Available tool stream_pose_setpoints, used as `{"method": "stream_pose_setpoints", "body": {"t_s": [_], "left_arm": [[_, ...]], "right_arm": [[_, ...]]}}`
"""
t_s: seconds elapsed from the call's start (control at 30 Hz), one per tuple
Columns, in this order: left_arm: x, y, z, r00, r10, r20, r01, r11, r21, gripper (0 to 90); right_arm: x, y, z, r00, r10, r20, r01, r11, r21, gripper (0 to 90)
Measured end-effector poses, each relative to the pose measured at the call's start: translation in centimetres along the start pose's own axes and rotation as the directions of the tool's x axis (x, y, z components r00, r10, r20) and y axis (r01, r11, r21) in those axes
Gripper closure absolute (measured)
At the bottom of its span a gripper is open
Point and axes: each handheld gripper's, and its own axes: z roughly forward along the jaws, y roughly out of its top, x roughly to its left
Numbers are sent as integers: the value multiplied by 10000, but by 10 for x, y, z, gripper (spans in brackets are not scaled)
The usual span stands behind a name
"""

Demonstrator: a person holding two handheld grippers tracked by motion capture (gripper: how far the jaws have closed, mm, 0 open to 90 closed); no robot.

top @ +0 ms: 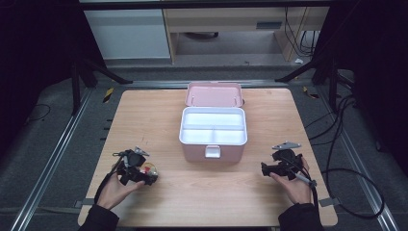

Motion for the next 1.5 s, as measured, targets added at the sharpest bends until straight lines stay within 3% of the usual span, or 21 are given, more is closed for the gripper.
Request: {"method": "stream_pose_setpoints", "body": {"t_s": [0.13,0.23,0.4,0.57,0.63,0.73,0.83,0.87,0.9,0.93,1.1,1.27,1.3,1.37,1.4,1.5], "left_arm": [[18,-7,2,9984,-465,-324,470,9988,129,201],[24,-10,4,9972,-604,-434,616,9977,279,200],[26,-12,10,9966,-570,-587,609,9960,659,200],[29,-14,11,9965,-713,-442,742,9950,663,192],[29,-14,11,9970,-679,-365,702,9954,648,148],[29,-11,3,9967,-778,-232,786,9963,341,100],[26,-5,-10,9968,-784,-144,778,9961,-412,115],[23,1,-19,9971,-760,23,759,9927,-940,121],[23,1,-19,9971,-760,23,759,9927,-940,134],[20,8,-25,9974,-669,259,698,9883,-1355,140],[10,28,-36,9986,-434,306,488,9776,-2050,163],[-2,65,-55,9993,-219,289,297,9513,-3068,181],[-2,65,-55,9993,-219,289,297,9513,-3068,197],[-5,76,-58,9995,-184,260,261,9409,-3377,207],[-7,84,-59,9995,-171,264,252,9382,-3451,225],[-12,104,-56,9991,-188,386,319,9275,-3726,267]], "right_arm": [[0,0,0,10000,-19,18,19,10000,-31,91],[-1,0,0,10000,-9,37,10,10000,-84,93],[-1,0,-1,9999,80,-68,-81,9998,-172,97],[0,0,-1,10000,52,-73,-53,9998,-208,98],[0,0,-1,10000,35,-87,-38,9997,-250,98],[0,2,-5,9999,63,-98,-68,9990,-437,111],[-1,8,-14,9999,161,-56,-166,9949,-998,155],[0,10,-17,9998,205,-76,-213,9928,-1175,167],[0,10,-17,9998,205,-76,-213,9928,-1175,167],[1,15,-22,9996,265,-92,-276,9882,-1508,203],[6,30,-32,9994,248,-246,-295,9770,-2114,310],[12,57,-39,9983,73,-578,-224,9640,-2650,419],[13,63,-40,9976,73,-694,-261,9614,-2740,435],[14,69,-40,9965,55,-829,-290,9582,-2845,447],[18,83,-39,9939,-18,-1105,-321,9521,-3040,478],[25,96,-33,9902,-167,-1389,-273,9507,-3088,496]]}}
